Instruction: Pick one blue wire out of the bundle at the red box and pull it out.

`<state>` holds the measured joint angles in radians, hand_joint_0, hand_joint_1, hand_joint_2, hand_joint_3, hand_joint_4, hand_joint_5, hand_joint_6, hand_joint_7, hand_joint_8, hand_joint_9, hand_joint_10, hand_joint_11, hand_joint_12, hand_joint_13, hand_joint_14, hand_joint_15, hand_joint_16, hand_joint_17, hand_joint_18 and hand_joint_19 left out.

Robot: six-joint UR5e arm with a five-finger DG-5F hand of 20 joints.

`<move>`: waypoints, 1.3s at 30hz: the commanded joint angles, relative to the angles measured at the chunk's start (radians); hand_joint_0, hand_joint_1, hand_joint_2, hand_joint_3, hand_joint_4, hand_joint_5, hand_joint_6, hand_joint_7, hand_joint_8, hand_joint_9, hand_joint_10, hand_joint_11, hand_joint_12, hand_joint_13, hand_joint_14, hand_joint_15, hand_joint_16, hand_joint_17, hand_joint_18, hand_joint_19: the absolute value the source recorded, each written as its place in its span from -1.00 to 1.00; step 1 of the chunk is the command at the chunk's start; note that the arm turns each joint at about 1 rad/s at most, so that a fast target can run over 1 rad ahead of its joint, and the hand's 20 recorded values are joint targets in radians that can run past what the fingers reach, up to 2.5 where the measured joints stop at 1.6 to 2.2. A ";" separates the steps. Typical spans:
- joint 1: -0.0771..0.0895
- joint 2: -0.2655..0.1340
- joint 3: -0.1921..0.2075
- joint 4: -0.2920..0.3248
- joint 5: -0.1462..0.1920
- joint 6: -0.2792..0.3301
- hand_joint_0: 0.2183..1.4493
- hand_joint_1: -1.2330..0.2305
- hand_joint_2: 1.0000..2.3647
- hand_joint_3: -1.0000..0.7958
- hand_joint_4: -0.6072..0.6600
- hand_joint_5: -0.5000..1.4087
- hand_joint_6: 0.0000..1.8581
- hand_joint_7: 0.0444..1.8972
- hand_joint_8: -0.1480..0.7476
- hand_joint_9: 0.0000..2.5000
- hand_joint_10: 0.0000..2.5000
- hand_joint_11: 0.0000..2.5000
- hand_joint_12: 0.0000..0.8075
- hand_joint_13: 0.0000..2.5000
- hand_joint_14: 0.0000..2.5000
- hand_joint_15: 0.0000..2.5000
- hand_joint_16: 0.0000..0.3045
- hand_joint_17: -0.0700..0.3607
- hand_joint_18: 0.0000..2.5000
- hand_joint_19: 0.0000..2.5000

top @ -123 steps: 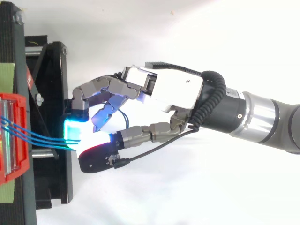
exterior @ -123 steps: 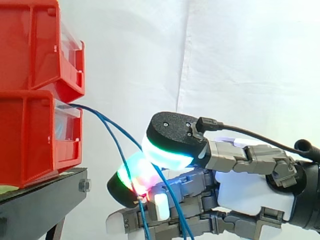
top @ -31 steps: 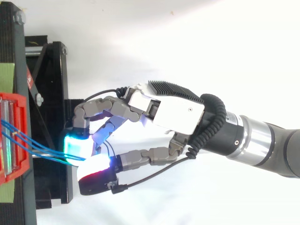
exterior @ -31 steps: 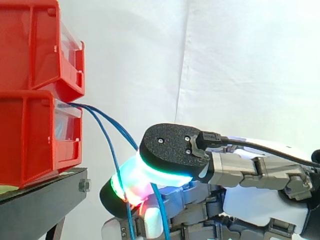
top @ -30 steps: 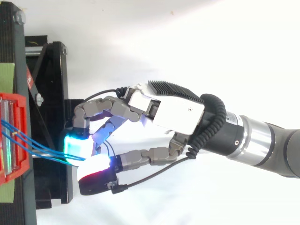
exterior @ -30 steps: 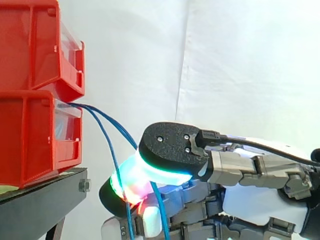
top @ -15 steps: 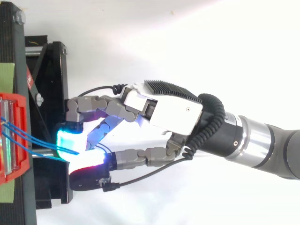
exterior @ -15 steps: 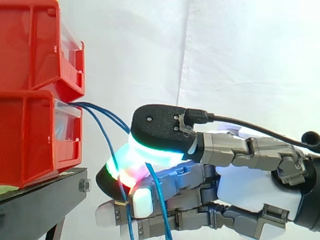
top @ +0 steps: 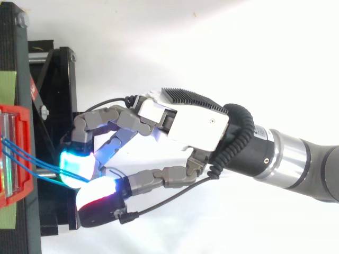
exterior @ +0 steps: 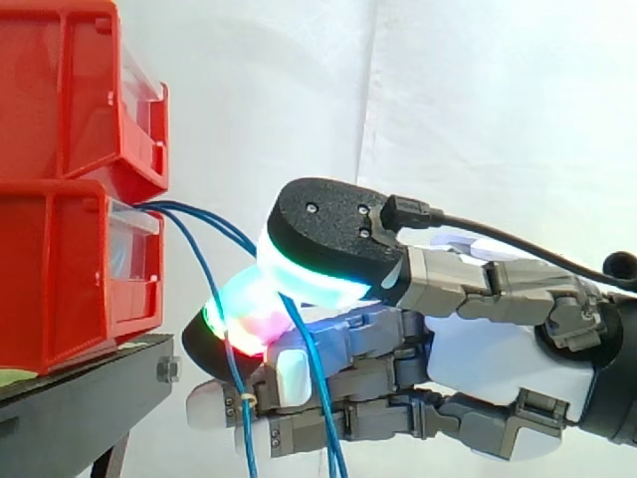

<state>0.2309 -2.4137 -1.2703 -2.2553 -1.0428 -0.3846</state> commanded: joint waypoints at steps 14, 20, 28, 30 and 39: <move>0.001 0.010 0.002 -0.046 0.004 0.033 -0.42 -0.35 -1.00 0.04 0.19 -0.61 -0.06 0.21 -0.01 -0.14 -0.98 -0.40 0.04 -0.50 -0.99 -0.73 -0.55 0.03 -0.54 -0.77; -0.001 0.024 0.006 -0.063 0.001 0.035 -0.38 -0.49 -0.99 0.00 0.29 -0.66 -0.05 0.15 -0.02 -0.22 -0.98 -0.37 0.01 -0.55 -0.99 -0.74 -0.57 0.01 -0.59 -0.78; -0.001 0.048 0.006 -0.150 -0.003 0.036 -0.41 -0.50 -0.99 -0.30 0.25 -0.66 -0.07 0.19 -0.11 -0.25 -0.98 -0.35 -0.12 -0.58 -0.99 -0.72 -0.64 -0.10 -0.66 -0.75; -0.001 0.050 0.005 -0.156 -0.002 0.038 -0.47 -0.37 -0.99 -0.31 0.24 -0.63 -0.10 0.23 -0.13 -0.22 -0.98 -0.37 -0.11 -0.57 -0.99 -0.72 -0.63 -0.09 -0.66 -0.72; 0.001 0.050 0.006 -0.158 -0.002 0.038 -0.42 -0.26 -0.98 -0.08 0.23 -0.60 -0.09 0.32 -0.05 -0.11 -0.98 -0.38 -0.05 -0.50 -0.99 -0.72 -0.61 -0.05 -0.58 -0.74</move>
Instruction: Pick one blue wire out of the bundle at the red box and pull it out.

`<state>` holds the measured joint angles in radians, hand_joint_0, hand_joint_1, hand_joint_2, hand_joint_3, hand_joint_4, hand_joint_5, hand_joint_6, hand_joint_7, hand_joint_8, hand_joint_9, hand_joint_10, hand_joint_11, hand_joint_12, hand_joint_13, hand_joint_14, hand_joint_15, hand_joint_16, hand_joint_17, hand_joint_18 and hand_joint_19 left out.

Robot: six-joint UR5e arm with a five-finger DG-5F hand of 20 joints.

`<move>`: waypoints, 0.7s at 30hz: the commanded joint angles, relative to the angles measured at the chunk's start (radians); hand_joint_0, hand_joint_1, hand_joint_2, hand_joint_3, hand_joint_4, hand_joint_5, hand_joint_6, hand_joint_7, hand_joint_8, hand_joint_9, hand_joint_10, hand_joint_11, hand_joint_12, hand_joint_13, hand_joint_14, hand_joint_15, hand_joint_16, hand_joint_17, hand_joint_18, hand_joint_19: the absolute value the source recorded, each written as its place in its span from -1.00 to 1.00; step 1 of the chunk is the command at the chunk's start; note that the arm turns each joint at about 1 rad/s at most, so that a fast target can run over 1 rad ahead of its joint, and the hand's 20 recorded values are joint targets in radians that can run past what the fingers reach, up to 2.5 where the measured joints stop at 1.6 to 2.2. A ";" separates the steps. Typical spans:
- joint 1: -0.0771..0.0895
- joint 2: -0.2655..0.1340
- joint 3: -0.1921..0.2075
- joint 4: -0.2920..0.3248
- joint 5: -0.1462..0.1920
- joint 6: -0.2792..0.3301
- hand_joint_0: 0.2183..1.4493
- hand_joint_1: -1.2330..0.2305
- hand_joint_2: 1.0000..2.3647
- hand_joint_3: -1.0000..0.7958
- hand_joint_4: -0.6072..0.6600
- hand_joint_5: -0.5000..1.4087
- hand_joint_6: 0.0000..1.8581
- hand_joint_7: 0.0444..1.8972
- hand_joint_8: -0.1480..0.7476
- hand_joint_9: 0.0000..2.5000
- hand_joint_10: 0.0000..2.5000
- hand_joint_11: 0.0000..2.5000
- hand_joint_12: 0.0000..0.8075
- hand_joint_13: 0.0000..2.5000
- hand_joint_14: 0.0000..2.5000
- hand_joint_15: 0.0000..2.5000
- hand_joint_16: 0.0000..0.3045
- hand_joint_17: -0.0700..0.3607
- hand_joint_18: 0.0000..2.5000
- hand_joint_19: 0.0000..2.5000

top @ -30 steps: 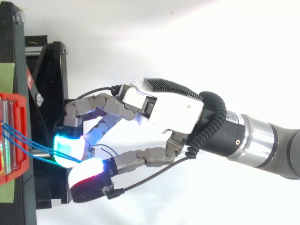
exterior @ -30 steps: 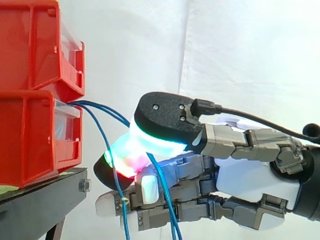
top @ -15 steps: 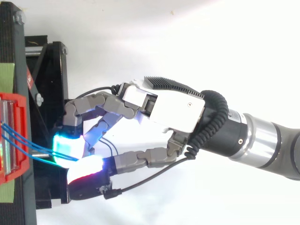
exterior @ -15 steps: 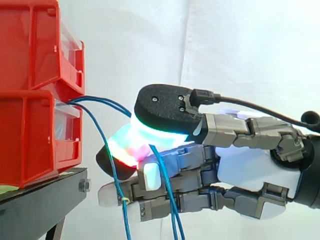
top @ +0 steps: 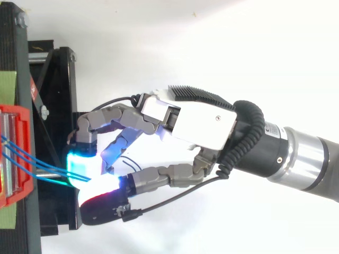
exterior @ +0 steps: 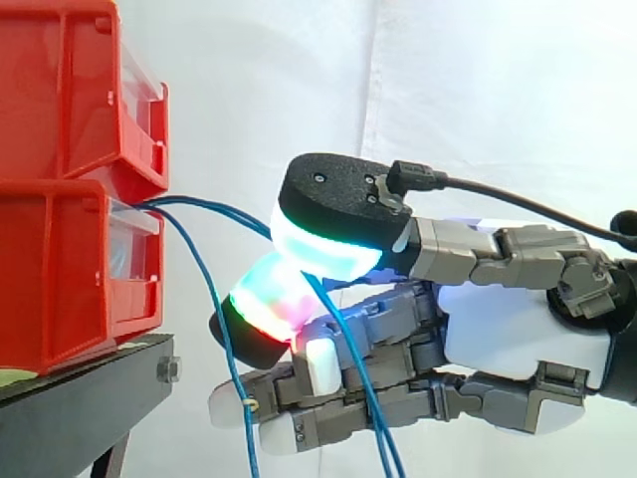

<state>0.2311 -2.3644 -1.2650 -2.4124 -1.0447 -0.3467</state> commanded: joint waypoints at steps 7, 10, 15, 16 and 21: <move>-0.001 0.001 0.000 -0.001 0.000 0.006 -0.34 -0.49 -0.98 -0.02 0.21 -0.67 -0.02 0.17 -0.06 -0.26 -0.98 -0.28 -0.09 -0.54 -0.99 -0.71 -0.63 -0.08 -0.61 -0.77; 0.001 0.001 0.001 -0.001 0.002 0.008 -0.27 -0.55 -0.98 -0.16 0.25 -0.69 -0.03 0.17 -0.10 -0.30 -0.98 -0.29 -0.11 -0.57 -0.99 -0.72 -0.64 -0.11 -0.63 -0.79; -0.001 0.001 0.000 -0.008 0.000 0.018 -0.22 -0.58 -1.00 -0.44 0.29 -0.68 -0.03 0.12 -0.10 -0.28 -0.98 -0.29 -0.12 -0.57 -0.99 -0.73 -0.65 -0.11 -0.63 -0.80; -0.001 0.002 0.000 -0.010 0.000 0.022 -0.26 -0.55 -1.00 -0.44 0.29 -0.68 -0.04 0.14 -0.10 -0.27 -0.98 -0.29 -0.13 -0.57 -0.99 -0.73 -0.65 -0.11 -0.63 -0.79; -0.001 0.001 0.000 -0.013 0.000 0.025 -0.45 -0.19 -1.00 -0.43 0.25 -0.63 -0.08 0.25 -0.11 -0.17 -0.98 -0.32 -0.12 -0.54 -0.99 -0.71 -0.64 -0.11 -0.62 -0.73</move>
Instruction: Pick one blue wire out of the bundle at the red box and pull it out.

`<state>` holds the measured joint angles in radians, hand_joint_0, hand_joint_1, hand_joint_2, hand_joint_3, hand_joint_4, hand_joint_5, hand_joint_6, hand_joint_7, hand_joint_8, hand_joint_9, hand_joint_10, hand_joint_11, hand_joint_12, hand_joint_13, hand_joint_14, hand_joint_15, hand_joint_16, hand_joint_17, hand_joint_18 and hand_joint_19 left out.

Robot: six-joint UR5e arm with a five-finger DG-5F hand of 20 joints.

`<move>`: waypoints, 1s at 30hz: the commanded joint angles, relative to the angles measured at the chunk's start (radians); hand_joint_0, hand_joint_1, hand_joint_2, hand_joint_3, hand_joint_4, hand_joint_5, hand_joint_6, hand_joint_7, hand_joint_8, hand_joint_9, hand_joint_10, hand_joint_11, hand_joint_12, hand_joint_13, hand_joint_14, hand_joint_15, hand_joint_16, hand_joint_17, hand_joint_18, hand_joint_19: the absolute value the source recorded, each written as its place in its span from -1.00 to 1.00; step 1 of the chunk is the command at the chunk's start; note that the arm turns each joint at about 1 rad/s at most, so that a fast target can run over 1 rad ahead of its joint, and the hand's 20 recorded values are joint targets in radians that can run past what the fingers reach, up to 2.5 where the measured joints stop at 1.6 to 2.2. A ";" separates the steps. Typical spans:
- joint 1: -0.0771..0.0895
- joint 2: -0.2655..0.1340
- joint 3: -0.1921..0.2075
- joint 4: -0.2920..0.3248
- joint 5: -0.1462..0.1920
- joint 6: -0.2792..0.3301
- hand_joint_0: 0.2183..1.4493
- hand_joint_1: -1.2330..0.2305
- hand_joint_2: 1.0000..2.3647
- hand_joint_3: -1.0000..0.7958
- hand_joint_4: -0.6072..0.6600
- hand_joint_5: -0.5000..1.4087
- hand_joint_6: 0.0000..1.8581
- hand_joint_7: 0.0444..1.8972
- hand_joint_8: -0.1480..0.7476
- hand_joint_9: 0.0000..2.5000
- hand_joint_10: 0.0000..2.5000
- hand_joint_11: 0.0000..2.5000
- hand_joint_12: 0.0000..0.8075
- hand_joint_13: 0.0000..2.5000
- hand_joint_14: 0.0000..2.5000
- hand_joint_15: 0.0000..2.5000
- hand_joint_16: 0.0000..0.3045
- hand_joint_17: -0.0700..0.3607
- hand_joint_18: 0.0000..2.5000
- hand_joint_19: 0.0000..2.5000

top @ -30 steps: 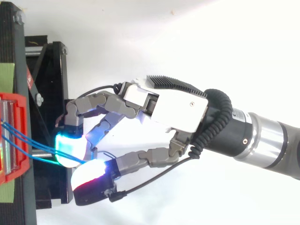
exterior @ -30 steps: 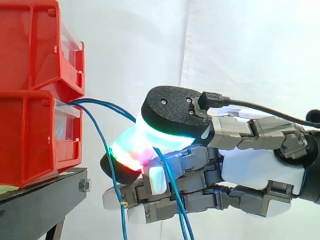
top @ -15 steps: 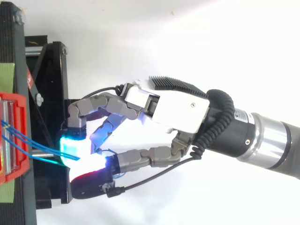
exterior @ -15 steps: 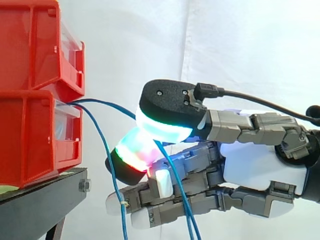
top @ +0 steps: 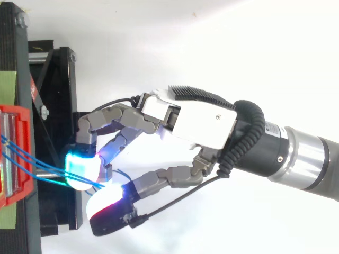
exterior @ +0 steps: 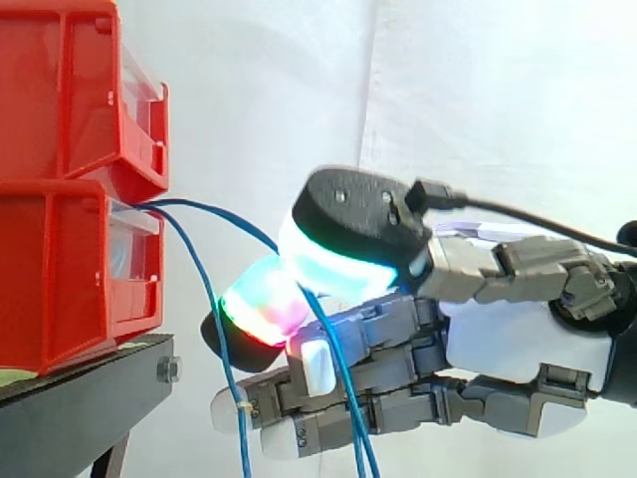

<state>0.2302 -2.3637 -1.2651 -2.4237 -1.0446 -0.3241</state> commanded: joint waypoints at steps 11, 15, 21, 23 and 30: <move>-0.002 0.000 0.000 0.000 0.000 0.004 -0.41 -0.26 -0.98 -0.09 0.24 -0.62 -0.09 0.24 -0.07 -0.15 -0.98 -0.35 -0.07 -0.51 -0.99 -0.72 -0.62 -0.07 -0.58 -0.74; -0.002 0.000 0.000 -0.002 0.000 0.010 -0.38 -0.40 -0.98 -0.03 0.19 -0.64 -0.07 0.24 -0.06 -0.19 -0.98 -0.33 -0.08 -0.52 -0.99 -0.72 -0.63 -0.09 -0.59 -0.76; -0.002 0.000 0.000 -0.002 0.000 0.011 -0.28 -0.52 -0.97 0.00 0.12 -0.67 -0.06 0.30 -0.10 -0.26 -0.98 -0.32 -0.13 -0.55 -0.99 -0.73 -0.65 -0.12 -0.61 -0.79; -0.002 0.000 0.000 -0.002 0.000 0.011 -0.26 -0.53 -0.97 -0.01 0.15 -0.67 -0.07 0.29 -0.10 -0.27 -0.98 -0.33 -0.13 -0.56 -0.99 -0.73 -0.65 -0.12 -0.61 -0.79; -0.002 0.000 0.001 0.000 0.000 0.011 -0.30 -0.48 -0.97 0.04 0.18 -0.67 -0.07 0.29 -0.12 -0.26 -0.98 -0.36 -0.13 -0.56 -0.99 -0.73 -0.64 -0.10 -0.62 -0.77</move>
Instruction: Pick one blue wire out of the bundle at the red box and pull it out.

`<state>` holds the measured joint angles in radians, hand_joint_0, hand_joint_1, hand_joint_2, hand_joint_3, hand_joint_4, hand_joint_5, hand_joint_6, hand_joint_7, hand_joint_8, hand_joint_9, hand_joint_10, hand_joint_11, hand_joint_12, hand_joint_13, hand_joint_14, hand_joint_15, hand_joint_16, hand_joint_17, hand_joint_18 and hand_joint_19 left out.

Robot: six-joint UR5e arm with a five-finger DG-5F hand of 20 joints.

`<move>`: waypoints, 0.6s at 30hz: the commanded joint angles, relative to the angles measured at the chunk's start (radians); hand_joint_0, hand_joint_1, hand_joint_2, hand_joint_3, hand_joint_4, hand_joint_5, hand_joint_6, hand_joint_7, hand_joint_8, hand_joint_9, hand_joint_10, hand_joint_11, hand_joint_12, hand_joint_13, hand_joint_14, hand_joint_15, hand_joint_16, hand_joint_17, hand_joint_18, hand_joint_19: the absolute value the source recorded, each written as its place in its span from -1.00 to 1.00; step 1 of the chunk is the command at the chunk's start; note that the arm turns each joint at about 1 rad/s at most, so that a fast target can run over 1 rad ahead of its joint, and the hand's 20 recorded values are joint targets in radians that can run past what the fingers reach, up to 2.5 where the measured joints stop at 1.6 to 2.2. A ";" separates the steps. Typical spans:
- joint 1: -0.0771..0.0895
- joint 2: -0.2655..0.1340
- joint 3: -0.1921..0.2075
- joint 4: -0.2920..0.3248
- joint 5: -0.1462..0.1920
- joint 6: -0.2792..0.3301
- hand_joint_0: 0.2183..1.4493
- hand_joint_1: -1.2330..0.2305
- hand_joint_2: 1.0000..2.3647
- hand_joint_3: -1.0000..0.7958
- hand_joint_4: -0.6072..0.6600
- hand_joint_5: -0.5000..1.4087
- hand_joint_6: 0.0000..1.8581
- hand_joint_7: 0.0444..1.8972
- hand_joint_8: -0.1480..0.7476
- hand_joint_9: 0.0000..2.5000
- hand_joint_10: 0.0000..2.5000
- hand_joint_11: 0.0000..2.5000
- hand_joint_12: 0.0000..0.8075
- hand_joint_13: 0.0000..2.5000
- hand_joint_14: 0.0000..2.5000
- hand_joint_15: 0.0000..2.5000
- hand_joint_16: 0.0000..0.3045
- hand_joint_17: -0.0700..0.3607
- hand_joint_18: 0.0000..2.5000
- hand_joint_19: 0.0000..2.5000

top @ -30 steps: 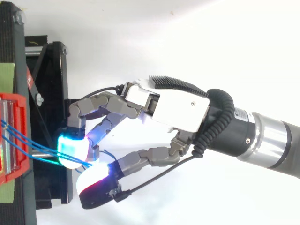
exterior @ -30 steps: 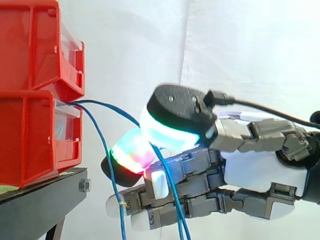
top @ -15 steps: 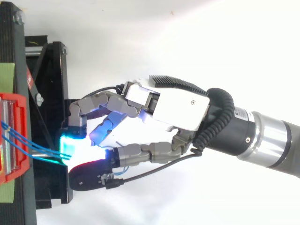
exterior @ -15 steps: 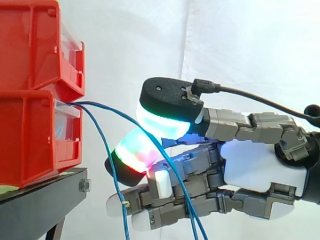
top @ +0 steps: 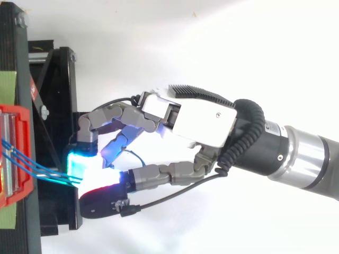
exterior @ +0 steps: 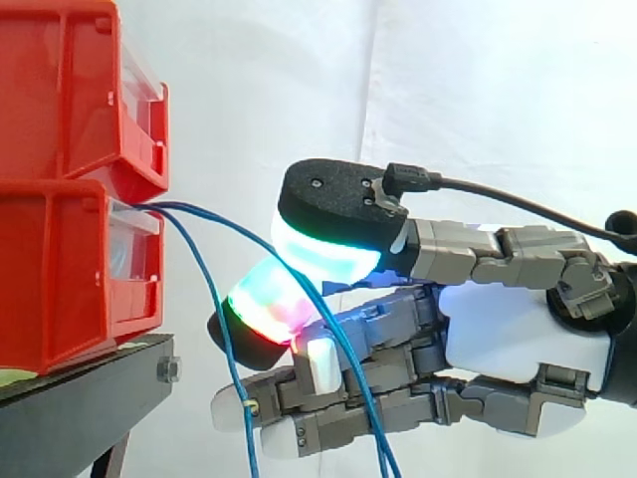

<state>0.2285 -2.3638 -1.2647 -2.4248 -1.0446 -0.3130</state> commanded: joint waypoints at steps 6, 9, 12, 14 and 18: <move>0.000 0.000 0.001 0.001 0.002 0.012 -0.47 -0.37 -0.70 0.04 0.17 -0.62 -0.15 0.19 -0.10 -0.21 -0.99 -0.55 0.01 -0.52 -0.99 -0.77 -0.55 0.04 -0.54 -0.79; 0.003 0.000 0.002 0.001 0.003 0.023 -0.52 -0.32 -0.52 0.01 0.20 -0.60 -0.21 0.23 -0.10 -0.20 -0.99 -0.60 0.01 -0.51 -0.99 -0.77 -0.54 0.06 -0.54 -0.79; 0.005 0.000 0.005 0.001 0.005 0.031 -0.45 -0.06 -0.65 0.04 0.20 -0.54 -0.39 0.44 -0.19 -0.17 -0.99 -0.61 -0.03 -0.52 -0.99 -0.77 -0.56 0.03 -0.56 -0.77; 0.005 0.000 0.007 0.001 0.005 0.040 -0.46 0.00 -0.64 0.02 0.18 -0.52 -0.43 0.49 -0.20 -0.14 -0.99 -0.62 -0.03 -0.51 -0.99 -0.77 -0.56 0.03 -0.56 -0.76; 0.005 0.000 0.007 0.003 0.006 0.072 -0.49 0.06 -0.82 -0.03 0.21 -0.51 -0.45 0.55 -0.16 -0.12 -0.99 -0.62 0.01 -0.50 -0.99 -0.76 -0.54 0.05 -0.55 -0.75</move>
<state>0.2329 -2.3638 -1.2588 -2.4237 -1.0401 -0.2659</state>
